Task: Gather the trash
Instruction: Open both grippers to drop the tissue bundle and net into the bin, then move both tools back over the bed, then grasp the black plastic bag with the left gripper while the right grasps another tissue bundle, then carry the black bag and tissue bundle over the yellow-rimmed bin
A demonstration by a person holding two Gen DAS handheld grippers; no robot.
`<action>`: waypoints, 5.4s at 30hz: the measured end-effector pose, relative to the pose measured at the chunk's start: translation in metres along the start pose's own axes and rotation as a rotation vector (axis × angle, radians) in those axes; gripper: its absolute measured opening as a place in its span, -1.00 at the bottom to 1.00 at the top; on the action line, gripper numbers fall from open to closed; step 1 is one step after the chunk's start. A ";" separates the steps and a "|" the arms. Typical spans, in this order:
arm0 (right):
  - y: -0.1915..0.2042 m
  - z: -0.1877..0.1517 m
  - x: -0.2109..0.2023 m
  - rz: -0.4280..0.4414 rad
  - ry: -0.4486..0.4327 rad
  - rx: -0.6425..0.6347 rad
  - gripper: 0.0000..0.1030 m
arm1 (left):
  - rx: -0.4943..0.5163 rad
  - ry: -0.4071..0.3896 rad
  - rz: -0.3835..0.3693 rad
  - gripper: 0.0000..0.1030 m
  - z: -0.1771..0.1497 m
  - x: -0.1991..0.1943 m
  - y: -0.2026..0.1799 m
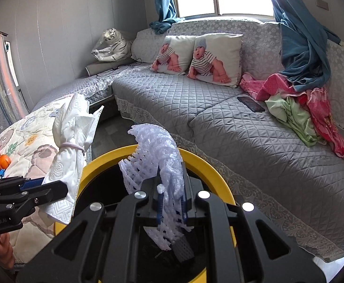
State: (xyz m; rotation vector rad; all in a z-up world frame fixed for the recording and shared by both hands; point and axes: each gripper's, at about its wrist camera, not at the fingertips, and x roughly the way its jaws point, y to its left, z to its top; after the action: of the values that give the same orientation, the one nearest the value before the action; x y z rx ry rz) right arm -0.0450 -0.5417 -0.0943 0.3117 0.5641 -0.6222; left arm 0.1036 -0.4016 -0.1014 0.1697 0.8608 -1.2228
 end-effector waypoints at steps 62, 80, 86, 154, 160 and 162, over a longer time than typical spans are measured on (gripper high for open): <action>0.352 -0.014 -0.027 0.710 -0.047 -0.503 0.62 | -0.464 -0.434 0.835 0.85 -0.122 -0.353 0.298; 0.400 -0.036 0.011 0.746 0.117 -0.583 0.50 | -0.604 -0.243 0.776 0.84 -0.137 -0.324 0.383; 0.408 -0.038 0.024 0.766 0.185 -0.566 0.28 | -0.604 -0.215 0.736 0.56 -0.125 -0.315 0.394; 0.266 0.013 -0.019 0.610 0.010 -0.369 -0.80 | -0.332 -0.425 0.606 -0.96 -0.071 -0.332 0.211; 0.222 0.017 -0.020 0.520 -0.018 -0.317 -0.80 | -0.234 -0.384 0.534 -0.96 -0.044 -0.291 0.172; 0.208 0.018 -0.019 0.487 -0.027 -0.306 -0.80 | -0.204 -0.373 0.507 -0.96 -0.035 -0.277 0.159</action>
State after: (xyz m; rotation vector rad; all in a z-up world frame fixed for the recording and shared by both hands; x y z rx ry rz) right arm 0.0795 -0.3796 -0.0462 0.1419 0.5237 -0.0668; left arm 0.2035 -0.1156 0.0049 -0.0093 0.5625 -0.6575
